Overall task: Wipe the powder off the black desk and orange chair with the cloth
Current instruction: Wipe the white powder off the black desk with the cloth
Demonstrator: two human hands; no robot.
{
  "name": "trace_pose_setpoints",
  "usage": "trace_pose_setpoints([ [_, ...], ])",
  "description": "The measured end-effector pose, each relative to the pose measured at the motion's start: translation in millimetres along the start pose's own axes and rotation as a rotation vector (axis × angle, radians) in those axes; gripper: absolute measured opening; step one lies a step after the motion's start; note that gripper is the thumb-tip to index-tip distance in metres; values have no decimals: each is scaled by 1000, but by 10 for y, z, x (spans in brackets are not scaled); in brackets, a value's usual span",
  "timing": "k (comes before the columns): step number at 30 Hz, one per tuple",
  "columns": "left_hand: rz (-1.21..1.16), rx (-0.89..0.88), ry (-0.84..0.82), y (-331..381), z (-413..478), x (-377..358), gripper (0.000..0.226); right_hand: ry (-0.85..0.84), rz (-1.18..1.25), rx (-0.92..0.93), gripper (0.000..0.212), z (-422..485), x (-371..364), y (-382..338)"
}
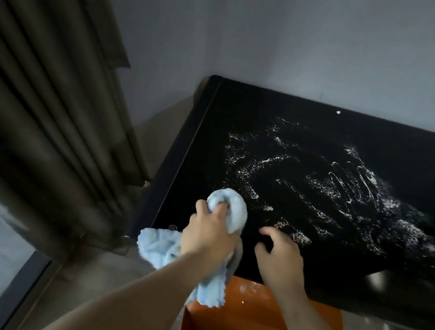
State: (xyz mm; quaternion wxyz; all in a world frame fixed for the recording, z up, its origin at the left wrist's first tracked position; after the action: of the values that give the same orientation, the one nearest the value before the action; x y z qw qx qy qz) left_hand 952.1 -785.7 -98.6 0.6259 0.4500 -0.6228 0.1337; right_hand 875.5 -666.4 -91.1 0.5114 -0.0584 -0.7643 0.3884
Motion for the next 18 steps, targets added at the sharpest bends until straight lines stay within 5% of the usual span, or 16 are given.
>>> trace_pose_setpoints([
  [4, 57, 144, 204, -584, 124, 404, 54, 41, 28, 51, 30, 72, 136, 102],
  [7, 73, 266, 190, -827, 152, 414, 49, 61, -85, -6, 31, 70, 235, 240],
  [15, 16, -50, 15, 15, 14, -91, 45, 61, -193, -52, 31, 160, 274, 270],
  [18, 17, -96, 108, -101, 90, 109, 52, 65, -170, 8, 31, 210, 304, 247],
])
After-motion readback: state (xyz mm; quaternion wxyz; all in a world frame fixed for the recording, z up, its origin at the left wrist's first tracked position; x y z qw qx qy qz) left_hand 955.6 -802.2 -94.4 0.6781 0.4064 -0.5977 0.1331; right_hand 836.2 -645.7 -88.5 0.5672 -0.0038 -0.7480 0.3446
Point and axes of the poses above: each hand's wrist, its own z-axis towards the middle knuckle, its own x-axis out of the back of the hand, y = z × x, the point moved 3 cm from there along z, towards the middle knuckle, and after that the axes turned 4 degrees about z, right-handed, at the moved point
